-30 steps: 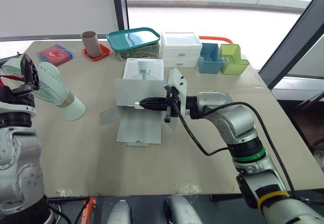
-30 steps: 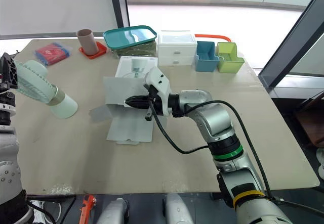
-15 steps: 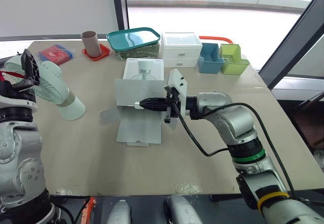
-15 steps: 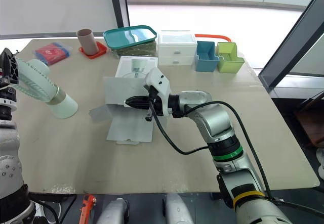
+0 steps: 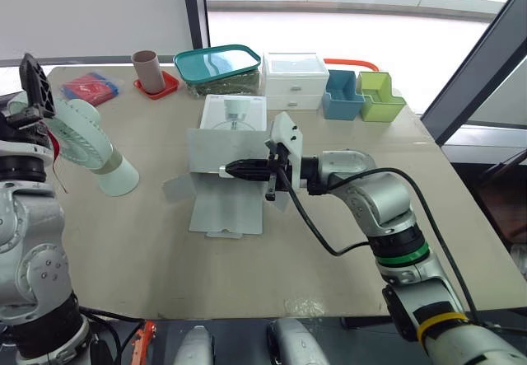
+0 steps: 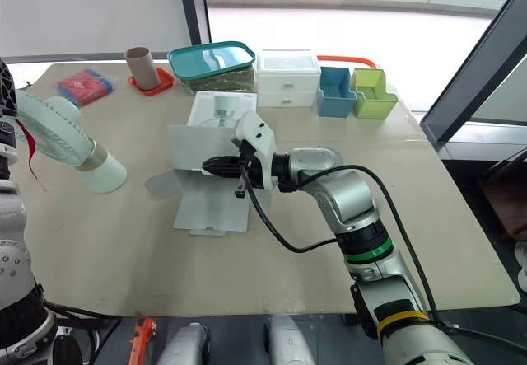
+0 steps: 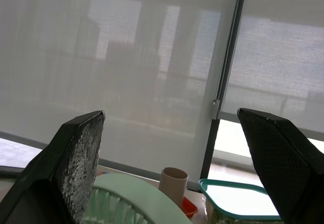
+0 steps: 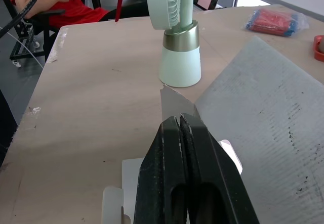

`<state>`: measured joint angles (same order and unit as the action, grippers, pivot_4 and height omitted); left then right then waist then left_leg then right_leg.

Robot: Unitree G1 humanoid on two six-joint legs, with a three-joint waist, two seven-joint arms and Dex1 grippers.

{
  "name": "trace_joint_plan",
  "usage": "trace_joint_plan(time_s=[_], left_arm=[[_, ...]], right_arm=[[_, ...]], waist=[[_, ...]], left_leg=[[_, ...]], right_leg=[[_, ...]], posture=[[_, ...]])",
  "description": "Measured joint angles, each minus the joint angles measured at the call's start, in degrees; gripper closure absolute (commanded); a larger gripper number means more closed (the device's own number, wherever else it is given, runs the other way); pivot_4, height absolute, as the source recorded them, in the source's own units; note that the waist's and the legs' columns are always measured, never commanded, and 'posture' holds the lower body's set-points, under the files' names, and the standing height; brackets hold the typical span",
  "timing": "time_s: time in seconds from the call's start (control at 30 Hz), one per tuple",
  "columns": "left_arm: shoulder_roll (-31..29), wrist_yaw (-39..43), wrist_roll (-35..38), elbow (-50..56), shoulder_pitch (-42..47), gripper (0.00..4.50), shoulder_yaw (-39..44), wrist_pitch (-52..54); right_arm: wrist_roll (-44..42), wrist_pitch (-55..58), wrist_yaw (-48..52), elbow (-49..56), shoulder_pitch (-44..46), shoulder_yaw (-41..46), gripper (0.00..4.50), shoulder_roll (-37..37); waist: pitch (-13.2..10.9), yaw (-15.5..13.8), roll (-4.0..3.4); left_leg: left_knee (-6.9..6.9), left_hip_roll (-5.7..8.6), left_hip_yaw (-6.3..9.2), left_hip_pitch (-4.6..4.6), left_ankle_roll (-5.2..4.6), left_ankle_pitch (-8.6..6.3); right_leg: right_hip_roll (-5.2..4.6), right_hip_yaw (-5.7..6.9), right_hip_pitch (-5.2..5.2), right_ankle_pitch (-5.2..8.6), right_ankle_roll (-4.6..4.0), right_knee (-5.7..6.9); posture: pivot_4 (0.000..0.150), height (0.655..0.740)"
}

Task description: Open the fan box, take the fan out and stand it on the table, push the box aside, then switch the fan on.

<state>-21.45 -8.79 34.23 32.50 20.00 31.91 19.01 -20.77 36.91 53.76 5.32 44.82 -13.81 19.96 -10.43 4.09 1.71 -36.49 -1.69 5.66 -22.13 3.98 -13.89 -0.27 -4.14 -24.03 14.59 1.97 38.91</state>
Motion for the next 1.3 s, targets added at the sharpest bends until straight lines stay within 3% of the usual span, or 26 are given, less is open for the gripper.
trace_joint_plan(time_s=[0.17,0.3,0.57,0.6,0.67,0.87,1.23,1.3], left_arm=[[-2.88,0.33,2.12,1.04,3.09,0.05,0.16,0.95],[-5.76,1.58,7.65,9.29,1.98,0.05,0.51,2.39],[0.96,-0.32,11.11,19.34,-21.26,0.05,-0.12,4.89],[1.31,4.86,12.46,22.87,-31.41,0.05,-2.69,4.84],[0.99,9.81,13.1,23.33,-36.47,0.05,-4.94,4.86],[-5.44,21.66,12.42,20.67,-40.39,0.05,-5.84,3.48],[-11.75,41.67,8.85,4.35,-32.96,0.05,-11.79,1.14],[-11.94,43.61,8.33,2.3,-31.88,0.0,-12.39,0.96]], right_arm=[[0.28,0.0,0.32,-0.07,0.03,-0.07,4.5,0.02],[0.29,0.01,1.11,-0.46,0.19,-0.2,4.5,0.01],[0.42,0.0,3.16,-2.09,0.89,-1.29,4.5,0.84],[0.44,0.0,3.49,-2.19,0.94,-1.38,4.5,1.38],[0.7,0.06,3.3,-2.52,0.94,-1.34,4.5,1.9],[0.27,2.47,0.7,-0.79,-0.38,0.84,4.5,3.61],[-4.02,12.57,-7.85,13.2,-5.68,8.58,4.5,8.31],[-4.89,13.97,-8.76,15.25,-6.79,9.72,3.95,9.06]], waist=[[-0.04,0.01,0.08],[-0.04,0.08,0.08],[-0.04,0.03,0.08],[-0.05,0.07,0.08],[-0.06,-0.07,0.06],[-0.08,-0.11,0.02],[-0.09,-0.14,0.01],[-0.09,-0.04,0.0]], left_leg=[[0.0,-0.01,0.06,-0.04,0.02,0.01],[0.01,0.03,0.02,-0.03,0.07,-0.01],[0.01,0.02,0.03,-0.03,0.09,-0.02],[0.01,0.03,-0.04,-0.02,0.11,-0.03],[0.01,0.04,-0.01,-0.02,0.11,-0.02],[0.01,0.02,-0.05,0.02,0.12,0.0],[0.06,0.01,-0.06,-0.08,0.08,-0.03],[0.07,0.0,-0.08,-0.08,0.06,-0.05]], right_leg=[[0.01,0.04,-0.02,-0.01,0.0,0.0],[-0.08,0.01,-0.01,0.02,0.07,-0.03],[-0.06,0.02,0.0,-0.01,0.03,-0.07],[-0.08,-0.05,0.01,0.0,0.04,-0.1],[-0.07,-0.02,0.01,0.01,0.03,-0.11],[0.0,-0.06,0.01,0.14,0.17,-0.12],[-0.01,-0.05,-0.06,0.11,0.04,-0.16],[-0.01,-0.07,-0.06,0.11,0.04,-0.19]], posture=[[0.15,0.74],[0.15,0.74],[0.15,0.74],[0.15,0.74],[0.15,0.74],[0.15,0.74],[0.15,0.74],[0.15,0.74]])
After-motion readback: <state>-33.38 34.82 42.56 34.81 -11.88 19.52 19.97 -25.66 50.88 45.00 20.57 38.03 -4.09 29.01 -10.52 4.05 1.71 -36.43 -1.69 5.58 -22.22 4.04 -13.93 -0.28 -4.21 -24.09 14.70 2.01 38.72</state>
